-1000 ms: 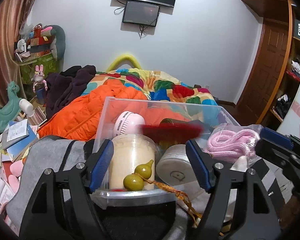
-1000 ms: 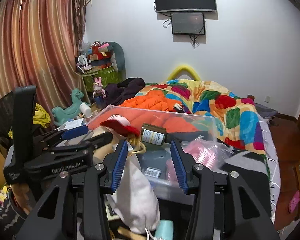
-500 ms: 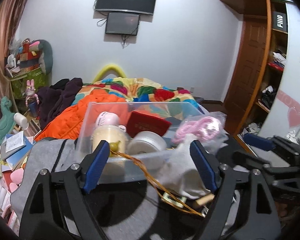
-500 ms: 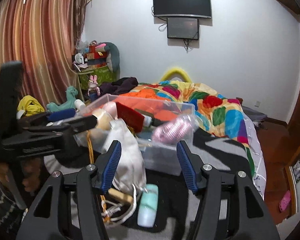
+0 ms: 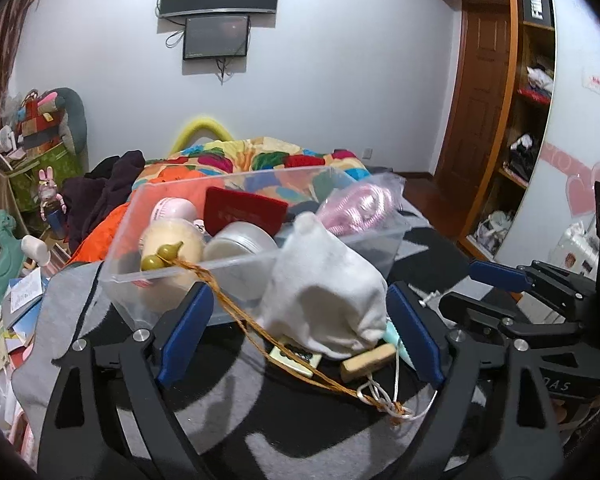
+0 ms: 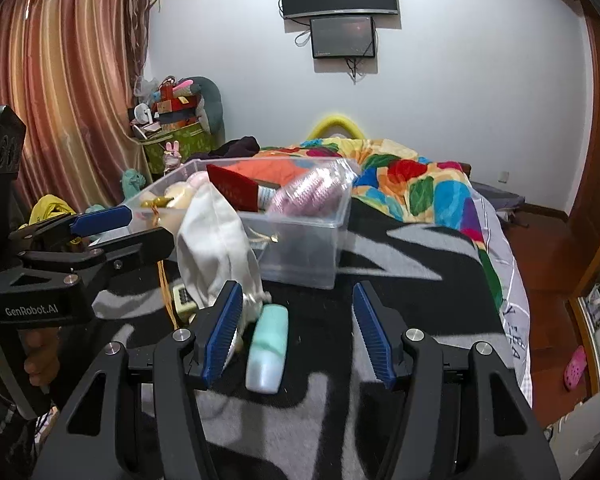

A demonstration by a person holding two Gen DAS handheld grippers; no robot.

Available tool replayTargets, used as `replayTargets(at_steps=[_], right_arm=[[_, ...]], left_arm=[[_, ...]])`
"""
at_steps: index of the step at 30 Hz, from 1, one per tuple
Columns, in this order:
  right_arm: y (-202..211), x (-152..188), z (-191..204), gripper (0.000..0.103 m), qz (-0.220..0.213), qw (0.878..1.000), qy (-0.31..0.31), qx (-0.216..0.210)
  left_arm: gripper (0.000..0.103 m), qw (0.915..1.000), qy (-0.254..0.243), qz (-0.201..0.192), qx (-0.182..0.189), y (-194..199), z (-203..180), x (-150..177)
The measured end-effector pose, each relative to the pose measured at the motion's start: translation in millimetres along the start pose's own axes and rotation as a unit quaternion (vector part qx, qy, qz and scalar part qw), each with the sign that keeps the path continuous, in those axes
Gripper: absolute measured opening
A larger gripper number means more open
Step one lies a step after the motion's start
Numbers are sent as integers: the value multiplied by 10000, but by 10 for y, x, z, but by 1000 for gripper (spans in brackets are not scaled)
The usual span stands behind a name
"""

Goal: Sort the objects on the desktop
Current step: 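Grasp the white drawstring bag with the left gripper while the right gripper grasps the mint-green bottle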

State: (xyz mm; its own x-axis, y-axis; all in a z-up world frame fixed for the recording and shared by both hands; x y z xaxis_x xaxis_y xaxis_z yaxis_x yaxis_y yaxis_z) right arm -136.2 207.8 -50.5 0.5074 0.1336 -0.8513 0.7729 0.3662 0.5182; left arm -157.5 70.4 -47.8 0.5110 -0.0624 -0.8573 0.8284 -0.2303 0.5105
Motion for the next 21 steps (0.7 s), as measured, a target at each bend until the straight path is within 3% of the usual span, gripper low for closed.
replayTargets(at_steps=[9,12,21], right_arm=[[-77,332,-22,54,289,9993,-194,-165],[-81,380,3,54,299,9995,-53,-129],[-173,465,80,54,450,9984,-32,-339]], left_arm=[[90,9994,-72,324,-38,-184,-128,183],[90,9988,-123,433,-166,-233,-107,281],[92,9976,-268,633,-83,-359,-164,358]])
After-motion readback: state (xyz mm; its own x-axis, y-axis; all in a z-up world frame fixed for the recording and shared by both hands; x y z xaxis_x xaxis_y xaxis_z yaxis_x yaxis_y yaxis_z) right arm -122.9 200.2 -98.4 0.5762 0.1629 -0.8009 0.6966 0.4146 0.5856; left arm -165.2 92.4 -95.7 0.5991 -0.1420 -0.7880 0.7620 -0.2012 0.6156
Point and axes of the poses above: each gripper's, at about its wrist camera, not at the fingertips, and y roughly against the way its jaws point, z to its left, x to its underside, the point moved 8 cm from there along -y, roughly the way its jaws point, and after that the axes turned 3 degrees about -z, right-handed, at the moved point
